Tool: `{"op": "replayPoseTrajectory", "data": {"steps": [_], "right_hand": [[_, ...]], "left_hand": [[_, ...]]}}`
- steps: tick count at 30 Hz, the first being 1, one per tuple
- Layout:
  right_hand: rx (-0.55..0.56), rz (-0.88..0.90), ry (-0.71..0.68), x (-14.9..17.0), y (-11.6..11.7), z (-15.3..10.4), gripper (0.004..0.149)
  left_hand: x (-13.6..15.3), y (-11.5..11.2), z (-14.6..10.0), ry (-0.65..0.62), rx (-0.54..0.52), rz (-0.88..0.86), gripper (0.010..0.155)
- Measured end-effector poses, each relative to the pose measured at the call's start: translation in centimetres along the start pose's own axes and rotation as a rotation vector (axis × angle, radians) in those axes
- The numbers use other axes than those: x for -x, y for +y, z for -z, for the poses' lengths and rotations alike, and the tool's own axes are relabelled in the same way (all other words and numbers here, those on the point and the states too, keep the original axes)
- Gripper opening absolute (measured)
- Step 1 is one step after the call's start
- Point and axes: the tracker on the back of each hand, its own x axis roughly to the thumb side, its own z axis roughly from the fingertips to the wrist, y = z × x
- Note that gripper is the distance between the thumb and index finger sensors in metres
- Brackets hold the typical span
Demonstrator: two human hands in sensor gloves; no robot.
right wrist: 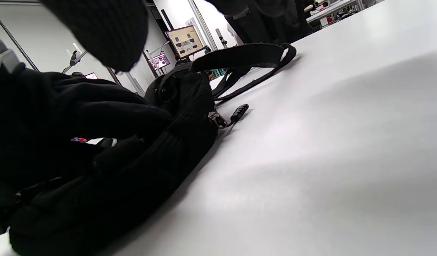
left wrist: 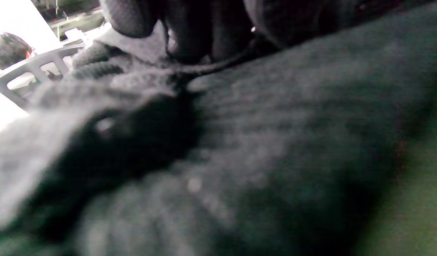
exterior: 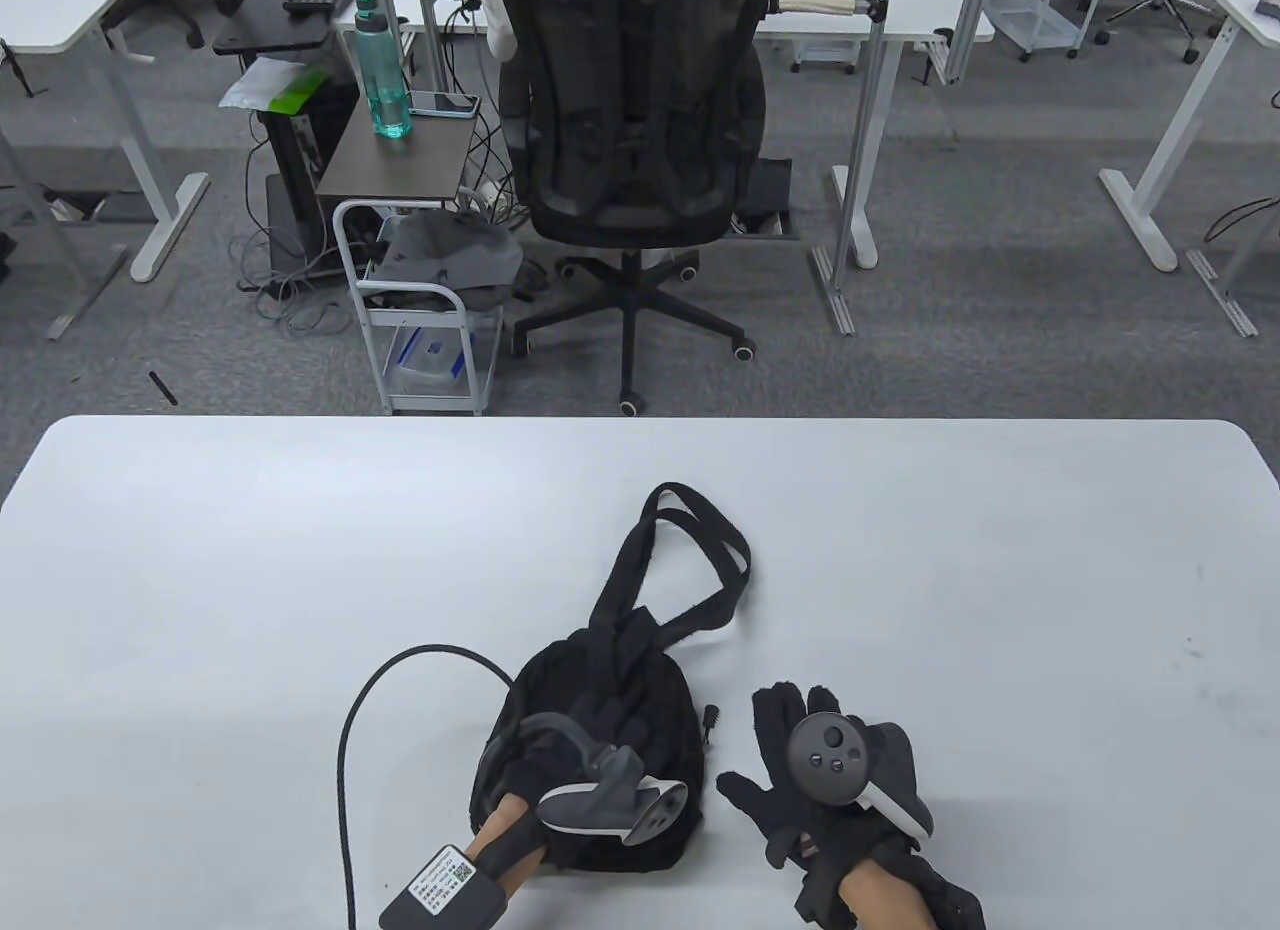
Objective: Pull shoulder strap to tighten
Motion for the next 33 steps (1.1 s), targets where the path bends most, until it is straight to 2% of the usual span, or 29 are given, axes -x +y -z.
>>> {"op": "replayPoseTrajectory", "data": {"steps": [6, 8, 12, 18, 26, 31, 33], "right_hand": [[0.03, 0.004, -0.038, -0.8, 0.5, 0.0, 0.085], [0.08, 0.013, -0.079, -1.6, 0.6, -0.1, 0.084], [0.181, 0.03, -0.154, -3.8, 1.1, -0.3, 0.076], [0.243, -0.107, -0.193, -6.3, 2.4, -0.4, 0.065], [0.276, -0.021, -0.186, -6.0, 2.8, -0.4, 0.049], [0.305, -0.004, -0.177, -5.9, 2.7, -0.5, 0.041], [0.298, -0.021, -0.185, -6.0, 2.7, -0.5, 0.04]], "left_hand": [[0.1, -0.2, 0.1, -0.004, -0.012, -0.011, 0.064], [0.1, 0.0, -0.2, -0.014, -0.055, 0.009, 0.064], [0.5, 1.1, -1.3, -0.014, -0.213, -0.039, 0.064], [1.0, 2.7, -3.1, -0.023, -0.347, -0.169, 0.063], [0.9, 3.4, -3.8, -0.017, -0.373, -0.185, 0.064], [0.6, 3.2, -3.6, -0.027, -0.364, -0.201, 0.064], [0.4, 3.1, -3.7, -0.024, -0.391, -0.202, 0.064]]}}
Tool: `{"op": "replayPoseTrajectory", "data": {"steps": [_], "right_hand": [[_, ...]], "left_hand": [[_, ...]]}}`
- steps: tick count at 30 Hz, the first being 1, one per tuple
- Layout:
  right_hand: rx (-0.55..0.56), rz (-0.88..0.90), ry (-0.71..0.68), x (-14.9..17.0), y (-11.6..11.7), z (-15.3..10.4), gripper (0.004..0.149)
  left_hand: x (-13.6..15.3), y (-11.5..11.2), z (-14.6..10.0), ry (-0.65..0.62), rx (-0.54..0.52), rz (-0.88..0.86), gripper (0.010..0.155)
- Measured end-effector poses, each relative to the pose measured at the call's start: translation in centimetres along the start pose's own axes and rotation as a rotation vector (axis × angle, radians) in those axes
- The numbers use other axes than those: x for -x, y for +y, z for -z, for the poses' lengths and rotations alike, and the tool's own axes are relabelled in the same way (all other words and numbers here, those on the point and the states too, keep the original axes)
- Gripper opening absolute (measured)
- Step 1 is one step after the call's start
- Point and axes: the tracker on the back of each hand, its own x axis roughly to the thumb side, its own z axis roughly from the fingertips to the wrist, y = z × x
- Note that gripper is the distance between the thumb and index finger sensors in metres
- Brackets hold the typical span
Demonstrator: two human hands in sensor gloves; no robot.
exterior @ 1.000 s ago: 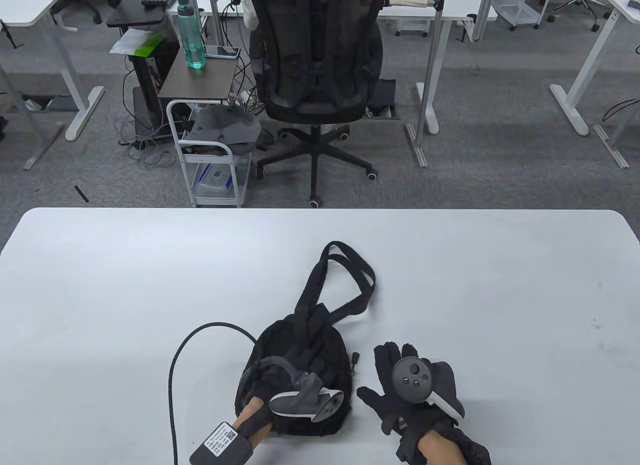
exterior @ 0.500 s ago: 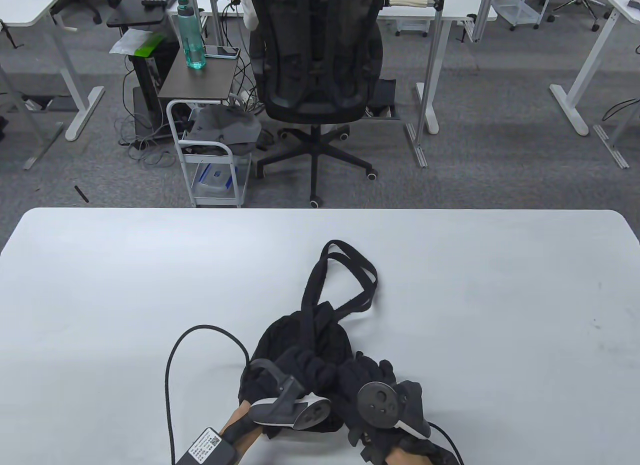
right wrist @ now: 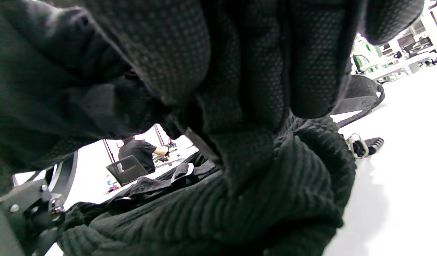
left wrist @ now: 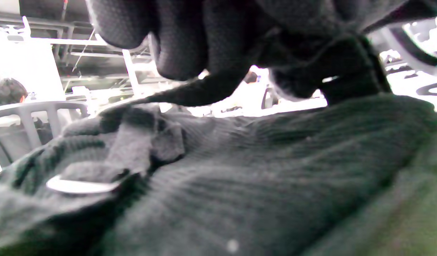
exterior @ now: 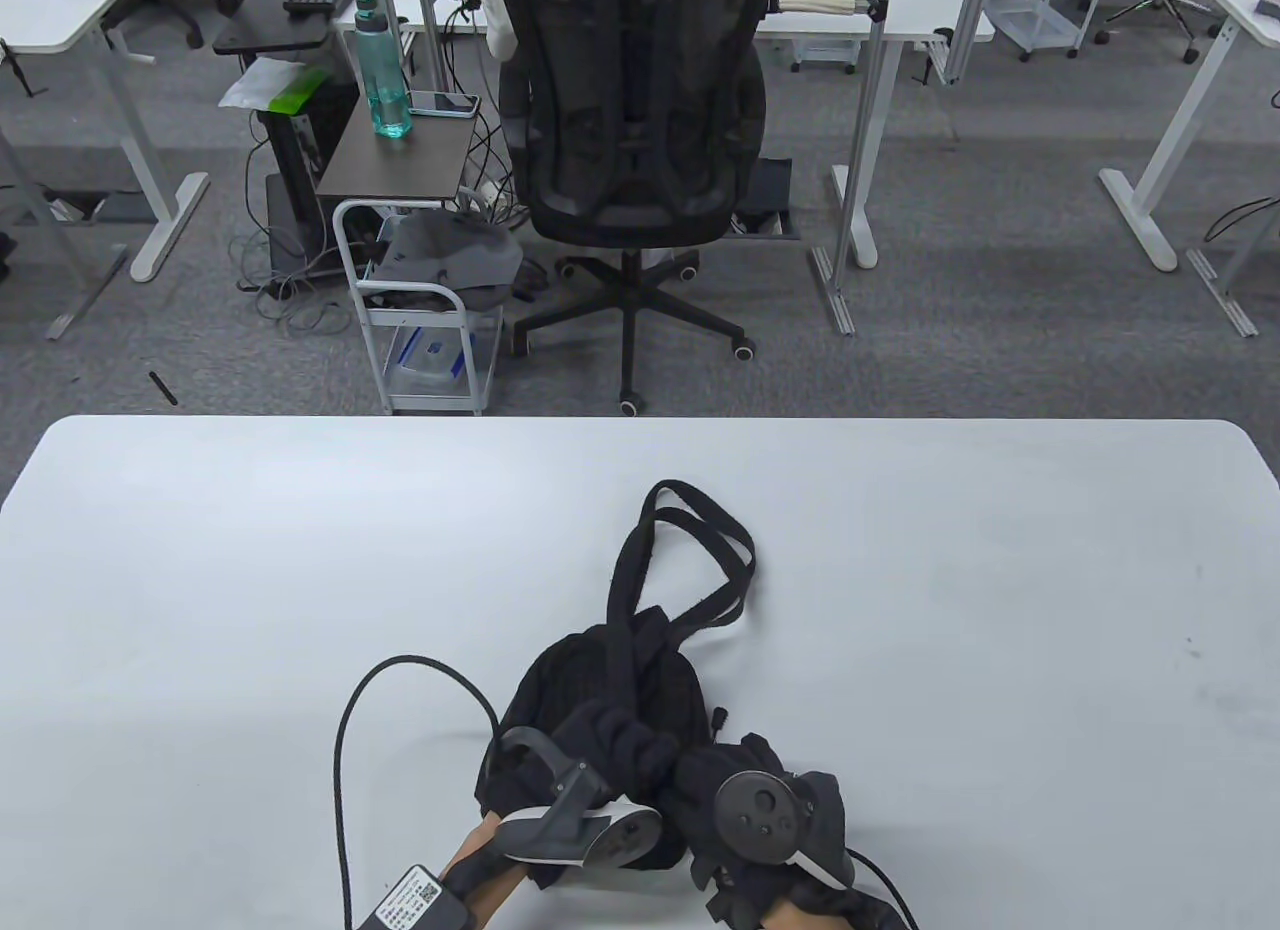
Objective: Pull shoulder strap to tighten
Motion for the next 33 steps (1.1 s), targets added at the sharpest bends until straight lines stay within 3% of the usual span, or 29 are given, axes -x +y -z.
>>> {"op": "replayPoseTrajectory", "data": {"steps": [8, 16, 22, 26, 33], "right_hand": [[-0.004, -0.158, -0.06, -0.9, 0.2, 0.0, 0.039], [0.004, -0.193, -0.05, -0.7, -0.7, -0.4, 0.038], [0.062, -0.07, -0.016, 0.8, -1.2, -0.4, 0.04], [0.1, 0.147, 0.039, 1.4, -1.5, -0.5, 0.055], [0.11, 0.165, 0.076, 1.2, -1.6, -0.3, 0.038]], "left_hand": [[-0.9, -0.7, 0.6, 0.014, 0.011, 0.131, 0.064], [0.4, -1.4, 1.1, 0.079, -0.008, 0.22, 0.065], [0.5, -1.7, 1.1, 0.095, -0.025, 0.192, 0.065], [0.0, -1.0, 0.9, 0.084, -0.084, 0.166, 0.064], [-1.6, -0.1, 0.8, 0.032, -0.175, 0.193, 0.064]]}}
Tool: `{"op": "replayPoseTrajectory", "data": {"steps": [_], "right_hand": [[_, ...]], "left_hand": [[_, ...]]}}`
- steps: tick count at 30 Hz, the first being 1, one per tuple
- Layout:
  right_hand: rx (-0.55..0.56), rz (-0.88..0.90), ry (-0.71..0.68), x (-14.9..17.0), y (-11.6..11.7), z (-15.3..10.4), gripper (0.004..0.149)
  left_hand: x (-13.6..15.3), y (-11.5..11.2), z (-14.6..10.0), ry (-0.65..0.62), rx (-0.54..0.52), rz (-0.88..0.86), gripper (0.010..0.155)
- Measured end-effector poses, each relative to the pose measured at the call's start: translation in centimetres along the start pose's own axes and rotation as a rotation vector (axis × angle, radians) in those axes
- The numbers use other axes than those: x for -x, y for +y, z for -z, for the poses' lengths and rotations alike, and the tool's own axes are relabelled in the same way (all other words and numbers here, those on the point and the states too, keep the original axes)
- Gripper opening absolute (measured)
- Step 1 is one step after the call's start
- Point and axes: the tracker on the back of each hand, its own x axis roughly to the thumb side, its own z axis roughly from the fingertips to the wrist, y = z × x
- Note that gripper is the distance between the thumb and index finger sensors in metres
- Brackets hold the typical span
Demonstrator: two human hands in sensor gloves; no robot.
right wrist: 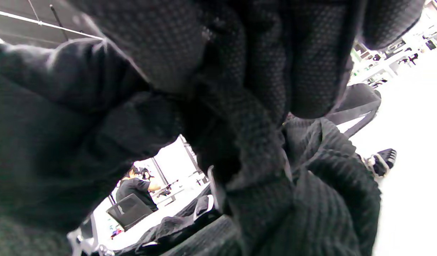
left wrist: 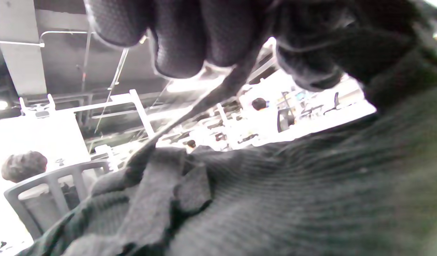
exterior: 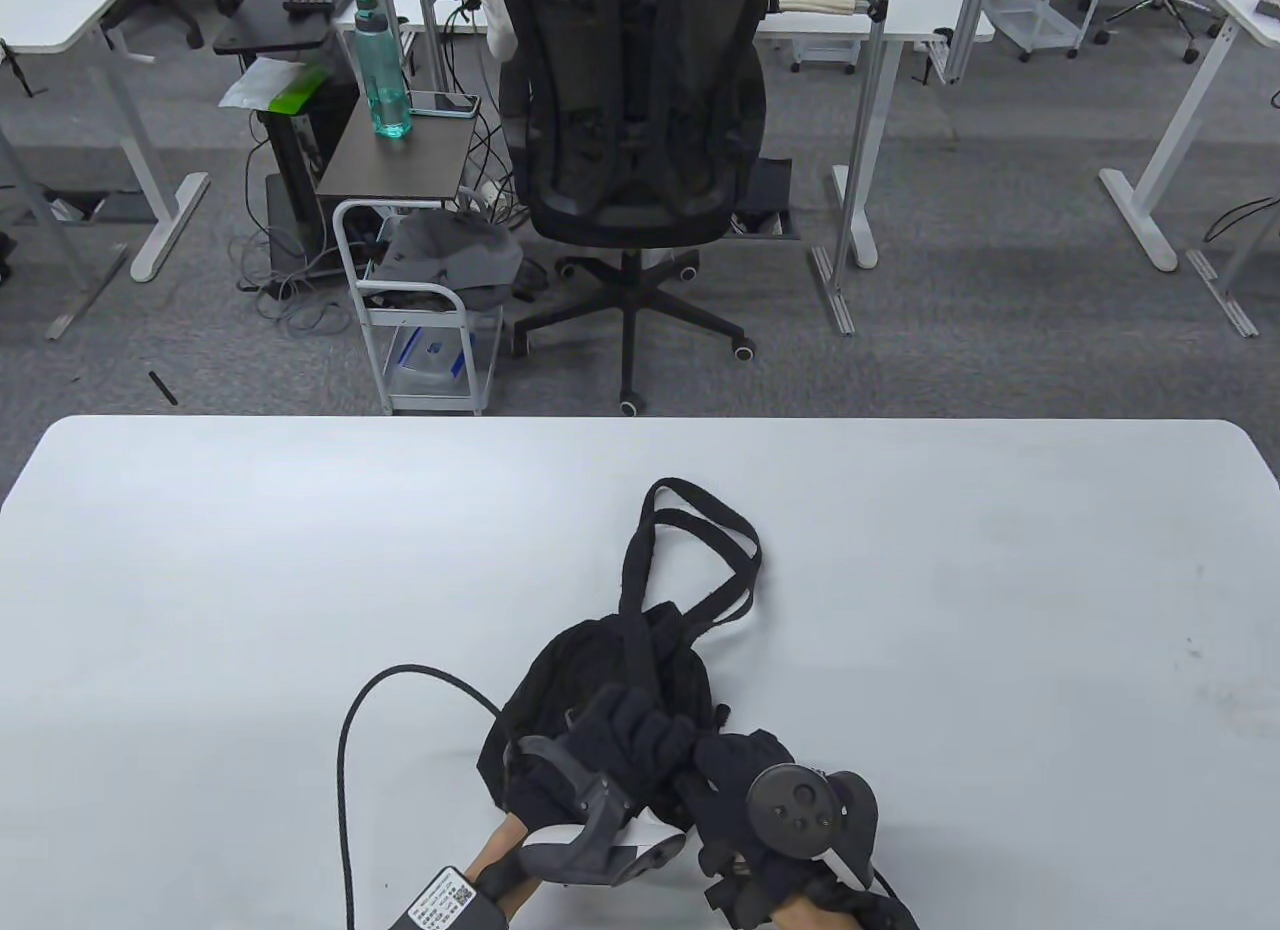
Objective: Pull shoulder strap to tighten
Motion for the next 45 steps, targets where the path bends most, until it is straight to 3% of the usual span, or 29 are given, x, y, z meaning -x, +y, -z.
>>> {"op": "replayPoseTrajectory", "data": {"steps": [6, 14, 20, 24, 27, 35, 38, 42, 45], "right_hand": [[-0.093, 0.014, 0.039, -0.1, 0.5, 0.0, 0.038], [-0.092, 0.084, 0.057, 0.8, -0.1, 0.0, 0.038], [-0.058, 0.09, 0.021, 0.6, -0.2, -0.1, 0.056], [-0.016, 0.118, 0.005, 0.2, -0.3, -0.3, 0.041], [-0.043, 0.123, 0.015, 0.2, -0.3, -0.2, 0.036], [-0.093, 0.117, 0.03, 0.4, -0.5, -0.1, 0.036], [-0.103, 0.16, 0.038, 0.7, -0.5, 0.0, 0.035], [-0.104, 0.18, 0.045, 1.3, -0.6, 0.0, 0.036], [-0.091, 0.22, 0.046, 1.5, -0.8, 0.0, 0.047]], "left_hand": [[0.2, -0.7, 0.0, -0.025, 0.021, 0.045, 0.065], [3.1, -1.6, -0.6, 0.07, 0.041, -0.005, 0.065], [1.3, 0.0, -0.7, 0.034, -0.036, -0.002, 0.065], [-0.2, 1.1, -0.5, -0.003, -0.089, 0.071, 0.064], [-0.4, 1.0, -0.5, -0.024, -0.092, 0.073, 0.064], [1.5, -0.5, -0.5, 0.01, -0.035, 0.122, 0.065], [2.5, -1.0, -0.9, 0.036, -0.017, 0.052, 0.065], [1.8, -0.6, -1.1, 0.015, -0.039, 0.129, 0.064], [1.2, 0.1, -1.1, 0.001, -0.073, 0.099, 0.064]]}}
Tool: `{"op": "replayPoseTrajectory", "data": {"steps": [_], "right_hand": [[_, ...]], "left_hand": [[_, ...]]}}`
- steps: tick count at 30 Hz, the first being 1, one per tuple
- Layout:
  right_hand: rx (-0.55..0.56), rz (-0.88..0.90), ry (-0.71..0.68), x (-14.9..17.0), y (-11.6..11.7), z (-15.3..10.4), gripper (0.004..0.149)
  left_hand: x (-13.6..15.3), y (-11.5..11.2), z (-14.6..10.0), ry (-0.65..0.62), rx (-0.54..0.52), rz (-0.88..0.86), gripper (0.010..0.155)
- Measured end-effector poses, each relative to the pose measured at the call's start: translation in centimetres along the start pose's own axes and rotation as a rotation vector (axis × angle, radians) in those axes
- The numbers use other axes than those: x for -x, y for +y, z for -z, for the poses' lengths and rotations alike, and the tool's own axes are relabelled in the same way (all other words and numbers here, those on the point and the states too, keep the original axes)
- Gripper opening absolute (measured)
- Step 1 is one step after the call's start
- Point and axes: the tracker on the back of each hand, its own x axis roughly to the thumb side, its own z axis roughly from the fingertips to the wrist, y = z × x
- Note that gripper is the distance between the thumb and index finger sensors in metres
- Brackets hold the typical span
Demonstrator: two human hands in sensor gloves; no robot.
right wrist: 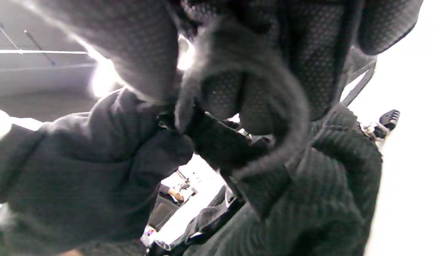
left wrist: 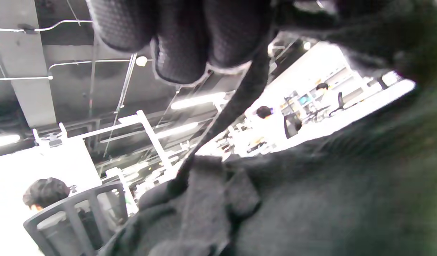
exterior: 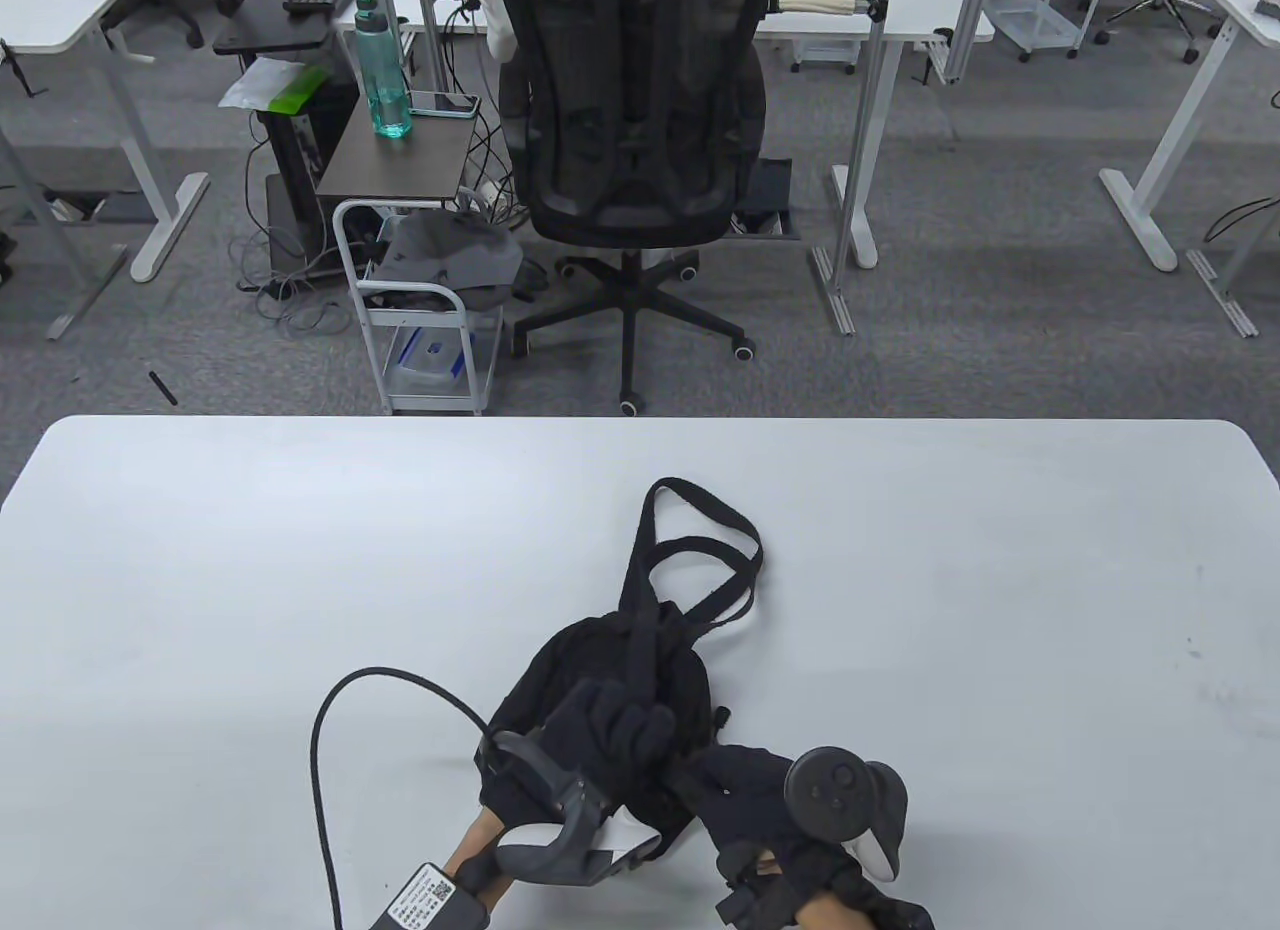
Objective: Pull shoulder strap to tighten
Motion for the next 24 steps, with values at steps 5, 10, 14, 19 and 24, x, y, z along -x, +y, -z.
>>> {"op": "replayPoseTrajectory", "data": {"steps": [5, 10, 14, 19, 24], "right_hand": [[0.016, -0.021, -0.024, -0.7, 0.2, -0.2, 0.041], [0.002, -0.007, -0.006, -0.7, 0.2, 0.0, 0.036], [-0.023, -0.062, -0.01, -0.9, 0.2, 0.0, 0.036], [-0.046, -0.034, 0.005, -0.4, 0.1, 0.3, 0.035], [-0.035, 0.013, 0.016, 0.3, -0.5, 0.0, 0.045]], "left_hand": [[-1.7, 1.7, 0.5, -0.035, -0.075, 0.005, 0.064], [-1.5, 1.3, 0.5, -0.031, -0.053, -0.015, 0.064], [-0.3, 0.0, 0.5, -0.014, -0.005, 0.026, 0.065], [0.6, -0.4, 0.2, 0.021, 0.005, -0.014, 0.065], [-0.3, 0.9, 0.3, 0.0, -0.059, 0.003, 0.064]]}}
